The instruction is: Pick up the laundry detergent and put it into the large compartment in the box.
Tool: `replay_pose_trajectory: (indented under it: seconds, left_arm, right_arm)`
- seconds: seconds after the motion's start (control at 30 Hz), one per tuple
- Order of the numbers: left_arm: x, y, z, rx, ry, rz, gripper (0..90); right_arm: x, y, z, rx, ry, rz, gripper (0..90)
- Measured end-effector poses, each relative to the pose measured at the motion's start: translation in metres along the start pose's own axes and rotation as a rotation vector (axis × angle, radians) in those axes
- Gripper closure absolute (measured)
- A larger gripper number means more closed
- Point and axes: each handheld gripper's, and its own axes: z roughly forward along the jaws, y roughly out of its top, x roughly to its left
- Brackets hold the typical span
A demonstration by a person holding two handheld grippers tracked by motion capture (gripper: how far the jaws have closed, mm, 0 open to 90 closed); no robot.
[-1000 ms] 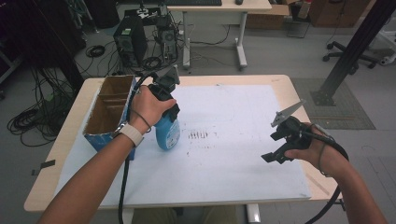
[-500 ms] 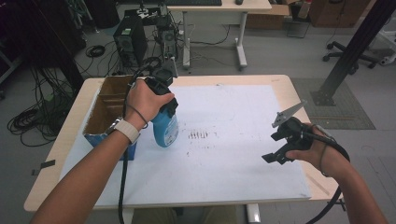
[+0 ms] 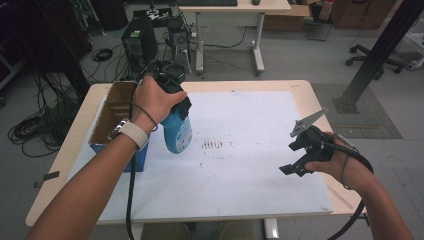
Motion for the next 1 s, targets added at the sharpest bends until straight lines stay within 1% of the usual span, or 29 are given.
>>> replay_pose_trajectory:
  seconds: [0.13,0.27,0.43,0.57,0.67,0.7,0.87,1.0]
  left_arm:
    - [0.001,0.000,-0.010,-0.011,0.005,-0.021,37.2]
    - [0.004,0.000,-0.018,-0.009,0.004,-0.039,37.2]
    - [0.006,0.000,-0.028,-0.003,0.021,-0.049,37.3]
    - [0.007,0.000,-0.036,-0.011,0.023,-0.060,37.3]
    - [0.010,0.000,-0.043,-0.012,0.019,-0.072,37.3]
    - [0.010,0.000,-0.045,-0.008,0.020,-0.070,37.3]
    - [0.015,0.000,-0.057,-0.013,0.031,-0.087,37.3]
    - [0.021,-0.001,-0.066,-0.019,0.030,-0.104,37.3]
  right_arm:
    - [0.000,0.000,0.001,-0.004,0.003,-0.004,12.3]
    - [0.000,0.001,0.002,-0.007,0.004,-0.009,12.3]
    - [-0.001,0.001,0.003,-0.015,0.008,-0.009,12.3]
    - [-0.002,0.001,0.004,-0.018,0.011,-0.013,12.3]
    - [-0.003,0.001,0.004,-0.018,0.011,-0.016,12.3]
    - [-0.003,0.002,0.004,-0.018,0.012,-0.015,12.3]
    - [-0.003,0.002,0.003,-0.020,0.013,-0.018,12.3]
    - [-0.003,0.002,0.003,-0.020,0.013,-0.017,12.3]
